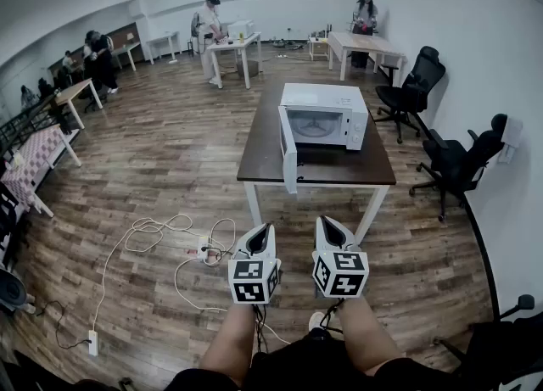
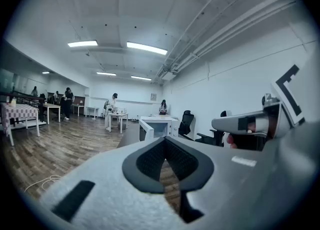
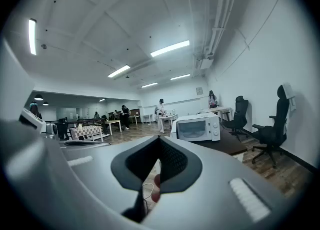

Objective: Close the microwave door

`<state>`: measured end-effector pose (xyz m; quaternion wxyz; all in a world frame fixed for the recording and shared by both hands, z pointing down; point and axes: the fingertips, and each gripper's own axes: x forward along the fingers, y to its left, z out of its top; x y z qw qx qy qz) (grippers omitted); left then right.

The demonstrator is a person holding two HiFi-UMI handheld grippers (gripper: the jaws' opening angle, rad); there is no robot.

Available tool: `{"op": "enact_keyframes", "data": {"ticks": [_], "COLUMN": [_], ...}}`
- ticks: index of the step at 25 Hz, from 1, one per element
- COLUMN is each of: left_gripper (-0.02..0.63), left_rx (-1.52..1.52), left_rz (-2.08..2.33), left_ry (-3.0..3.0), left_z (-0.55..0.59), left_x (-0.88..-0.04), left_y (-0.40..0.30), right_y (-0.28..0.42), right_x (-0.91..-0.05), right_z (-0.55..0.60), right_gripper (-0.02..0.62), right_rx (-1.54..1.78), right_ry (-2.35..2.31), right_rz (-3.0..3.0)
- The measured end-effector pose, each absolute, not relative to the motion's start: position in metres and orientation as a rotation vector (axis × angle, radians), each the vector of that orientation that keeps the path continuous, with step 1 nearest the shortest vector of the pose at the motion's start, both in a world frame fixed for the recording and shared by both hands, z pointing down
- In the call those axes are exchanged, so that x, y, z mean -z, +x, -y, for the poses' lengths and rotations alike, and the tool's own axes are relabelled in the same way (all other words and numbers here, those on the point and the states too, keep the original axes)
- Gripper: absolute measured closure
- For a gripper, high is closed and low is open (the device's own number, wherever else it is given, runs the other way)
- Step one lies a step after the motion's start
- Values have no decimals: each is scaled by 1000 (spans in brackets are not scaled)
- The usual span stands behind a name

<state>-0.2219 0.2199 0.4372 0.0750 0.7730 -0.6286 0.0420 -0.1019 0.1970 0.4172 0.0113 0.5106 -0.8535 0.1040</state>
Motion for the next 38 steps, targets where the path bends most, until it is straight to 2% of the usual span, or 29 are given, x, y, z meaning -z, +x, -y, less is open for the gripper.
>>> {"op": "enact_keyframes", "data": {"ticks": [19, 38], "left_gripper": [595, 592], "left_rx": [-196, -251], "left_rz": [1867, 2032], "left_ry": [2326, 2217], "left_z": [-189, -55], "left_x": [-451, -433], "left_y": [-191, -182], "right_y": [-78, -63], "right_x": [-430, -402], "right_z": [-171, -26], "right_gripper": [586, 586], "right_rx": [-424, -379], "right_ry": [1562, 1467], "right_rz": [2694, 2802]}}
